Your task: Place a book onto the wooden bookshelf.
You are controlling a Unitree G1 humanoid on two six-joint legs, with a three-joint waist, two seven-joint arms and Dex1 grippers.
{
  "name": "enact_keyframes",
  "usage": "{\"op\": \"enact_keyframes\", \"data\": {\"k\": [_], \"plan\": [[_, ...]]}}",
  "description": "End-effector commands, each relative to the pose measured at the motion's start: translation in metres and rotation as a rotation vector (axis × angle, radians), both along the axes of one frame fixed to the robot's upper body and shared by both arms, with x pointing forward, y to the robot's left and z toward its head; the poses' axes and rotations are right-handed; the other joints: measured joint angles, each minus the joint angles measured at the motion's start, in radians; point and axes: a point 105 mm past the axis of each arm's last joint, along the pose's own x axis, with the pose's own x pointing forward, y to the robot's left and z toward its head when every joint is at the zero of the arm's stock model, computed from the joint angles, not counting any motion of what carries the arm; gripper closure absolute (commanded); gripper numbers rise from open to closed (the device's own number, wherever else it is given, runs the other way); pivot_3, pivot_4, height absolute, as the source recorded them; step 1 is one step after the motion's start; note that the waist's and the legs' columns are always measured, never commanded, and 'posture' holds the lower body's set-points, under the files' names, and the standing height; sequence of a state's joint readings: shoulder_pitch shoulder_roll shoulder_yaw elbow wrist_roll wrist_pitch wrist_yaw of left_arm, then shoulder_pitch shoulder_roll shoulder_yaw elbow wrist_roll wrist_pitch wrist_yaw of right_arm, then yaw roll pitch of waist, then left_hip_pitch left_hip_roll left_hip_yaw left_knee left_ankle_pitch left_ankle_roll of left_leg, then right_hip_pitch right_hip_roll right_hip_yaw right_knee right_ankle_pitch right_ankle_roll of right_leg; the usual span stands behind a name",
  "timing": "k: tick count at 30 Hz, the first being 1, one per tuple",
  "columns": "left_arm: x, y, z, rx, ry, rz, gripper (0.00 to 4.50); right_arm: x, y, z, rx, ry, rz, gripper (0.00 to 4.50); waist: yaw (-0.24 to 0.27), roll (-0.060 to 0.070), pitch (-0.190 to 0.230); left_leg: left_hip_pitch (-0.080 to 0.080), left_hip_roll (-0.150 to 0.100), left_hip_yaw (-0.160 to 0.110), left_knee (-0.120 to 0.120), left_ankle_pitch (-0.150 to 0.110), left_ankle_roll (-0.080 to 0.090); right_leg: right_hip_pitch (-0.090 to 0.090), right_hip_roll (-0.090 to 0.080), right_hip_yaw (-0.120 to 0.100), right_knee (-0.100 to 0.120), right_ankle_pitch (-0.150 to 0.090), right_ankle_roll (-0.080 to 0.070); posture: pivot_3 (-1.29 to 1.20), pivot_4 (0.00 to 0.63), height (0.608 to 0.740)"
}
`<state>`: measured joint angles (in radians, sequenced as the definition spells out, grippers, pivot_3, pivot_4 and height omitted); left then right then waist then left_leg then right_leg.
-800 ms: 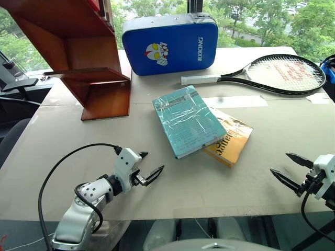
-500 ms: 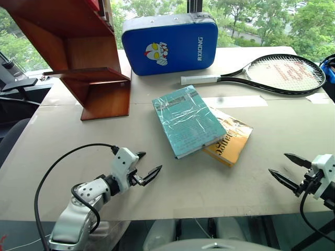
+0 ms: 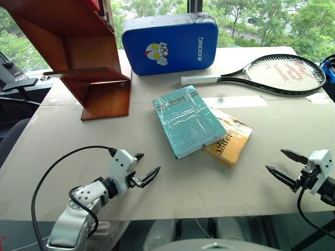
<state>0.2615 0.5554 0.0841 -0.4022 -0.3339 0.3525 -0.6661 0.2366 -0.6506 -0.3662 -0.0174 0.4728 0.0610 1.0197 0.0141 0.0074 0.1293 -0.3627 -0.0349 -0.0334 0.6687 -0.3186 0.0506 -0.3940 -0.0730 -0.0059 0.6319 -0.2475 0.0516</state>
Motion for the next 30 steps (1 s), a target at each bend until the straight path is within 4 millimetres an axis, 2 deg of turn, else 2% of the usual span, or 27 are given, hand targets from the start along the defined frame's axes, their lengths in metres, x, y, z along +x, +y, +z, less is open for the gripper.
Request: {"op": "enact_keyframes", "data": {"k": [1,6,9,12,14,21,24,26,27,28,29,30], "plan": [[0.011,0.002,0.017,-0.164,0.011,0.086,0.10,-0.001,0.005,0.024,0.011,-0.076,0.052,0.00,0.001,-0.001,0.000,0.000,0.000,0.000,0.000,0.000,0.000,0.000,0.000,0.000,0.000,0.000,0.000,0.00,0.150,0.740],[0.021,-0.014,0.049,-0.607,0.191,0.078,0.10,-0.017,0.030,0.070,0.087,-0.133,0.227,0.00,0.001,-0.001,0.003,-0.001,0.000,-0.001,0.002,0.000,0.000,0.000,0.000,-0.002,0.001,0.000,0.000,0.00,0.150,0.740],[0.020,-0.025,0.056,-0.777,0.350,0.008,0.10,-0.025,0.043,0.087,0.081,-0.127,0.291,0.00,0.000,-0.004,0.004,-0.001,0.000,-0.001,0.002,0.000,0.000,0.000,0.001,-0.002,0.002,0.000,0.000,0.00,0.150,0.740],[0.023,-0.037,0.050,-0.818,0.540,-0.034,0.10,-0.030,0.053,0.103,0.092,-0.133,0.322,0.00,0.001,-0.005,0.005,-0.001,0.000,-0.002,0.003,0.000,0.000,0.000,0.001,-0.002,0.003,0.000,0.000,0.00,0.150,0.740],[0.031,-0.043,0.047,-0.858,0.620,-0.035,0.10,-0.030,0.056,0.110,0.089,-0.146,0.325,0.00,0.001,-0.006,0.005,-0.001,0.000,-0.002,0.004,0.000,0.000,0.000,0.001,-0.002,0.004,0.000,0.000,0.00,0.150,0.740],[0.050,-0.065,0.053,-0.999,0.748,-0.074,0.10,-0.031,0.058,0.118,0.092,-0.173,0.301,0.00,0.002,-0.010,0.007,-0.001,-0.002,-0.002,0.006,0.000,0.000,0.000,0.001,-0.002,0.006,0.000,0.000,0.00,0.150,0.740],[0.052,-0.071,0.058,-1.077,0.781,-0.103,0.89,-0.033,0.054,0.114,0.073,-0.163,0.287,0.00,0.001,-0.010,0.007,-0.001,-0.002,-0.002,0.006,0.000,-0.001,0.000,0.001,-0.001,0.006,0.000,0.000,0.00,0.150,0.740],[0.053,-0.071,0.059,-1.114,0.795,-0.091,1.72,-0.034,0.051,0.113,0.064,-0.160,0.283,0.00,0.001,-0.010,0.007,-0.001,-0.002,-0.002,0.006,0.001,-0.001,0.000,0.001,-0.001,0.006,0.000,0.000,0.00,0.150,0.740],[0.052,-0.070,0.060,-1.125,0.797,-0.091,1.94,-0.035,0.051,0.113,0.065,-0.160,0.281,0.00,0.001,-0.010,0.007,-0.001,-0.002,-0.002,0.007,0.001,-0.001,0.000,0.001,-0.001,0.006,0.000,0.000,0.00,0.150,0.740],[0.051,-0.069,0.062,-1.137,0.798,-0.096,2.54,-0.035,0.051,0.113,0.066,-0.161,0.280,0.00,0.001,-0.010,0.007,-0.001,-0.002,-0.002,0.007,0.001,-0.001,0.000,0.001,-0.001,0.006,0.000,0.000,0.00,0.150,0.740],[0.049,-0.069,0.064,-1.142,0.799,-0.104,2.75,-0.035,0.051,0.114,0.066,-0.162,0.280,0.00,0.000,-0.010,0.007,-0.001,-0.002,-0.002,0.007,0.001,-0.001,0.000,0.001,-0.001,0.007,0.000,0.000,0.00,0.150,0.740],[0.047,-0.069,0.065,-1.143,0.801,-0.110,3.19,-0.035,0.051,0.114,0.067,-0.162,0.279,0.00,0.000,-0.010,0.007,-0.001,-0.002,-0.002,0.007,0.001,-0.001,0.000,0.001,-0.001,0.007,0.000,0.000,0.00,0.150,0.740]]}}
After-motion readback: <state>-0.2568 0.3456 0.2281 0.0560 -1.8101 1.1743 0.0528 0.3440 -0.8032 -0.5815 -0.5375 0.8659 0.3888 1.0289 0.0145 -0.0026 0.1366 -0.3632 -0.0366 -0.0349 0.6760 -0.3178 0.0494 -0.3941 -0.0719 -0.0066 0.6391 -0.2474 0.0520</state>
